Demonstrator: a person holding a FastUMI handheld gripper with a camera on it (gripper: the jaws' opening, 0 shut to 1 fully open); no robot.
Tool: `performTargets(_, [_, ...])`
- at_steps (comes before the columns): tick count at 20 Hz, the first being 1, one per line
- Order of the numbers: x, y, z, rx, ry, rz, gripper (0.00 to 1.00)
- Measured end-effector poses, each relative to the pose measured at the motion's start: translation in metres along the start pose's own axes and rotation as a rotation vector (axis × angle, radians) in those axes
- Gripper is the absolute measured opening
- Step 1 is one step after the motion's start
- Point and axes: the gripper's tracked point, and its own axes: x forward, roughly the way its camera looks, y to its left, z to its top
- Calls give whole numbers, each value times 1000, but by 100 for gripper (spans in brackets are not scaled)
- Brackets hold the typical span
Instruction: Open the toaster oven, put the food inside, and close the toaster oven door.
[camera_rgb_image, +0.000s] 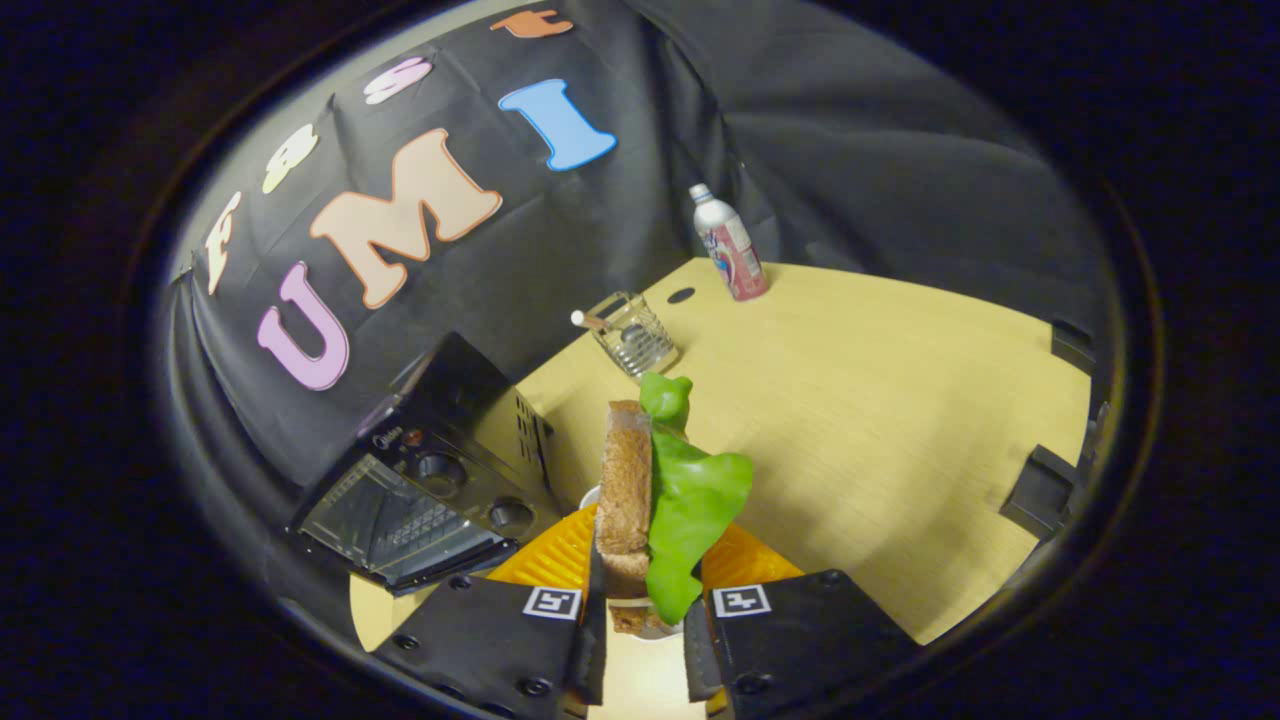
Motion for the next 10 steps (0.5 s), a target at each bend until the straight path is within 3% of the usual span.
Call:
performTargets(4, [-23, 27, 21, 29, -106, 7, 33])
performTargets(10, [-53, 93, 9, 144, -180, 118, 33])
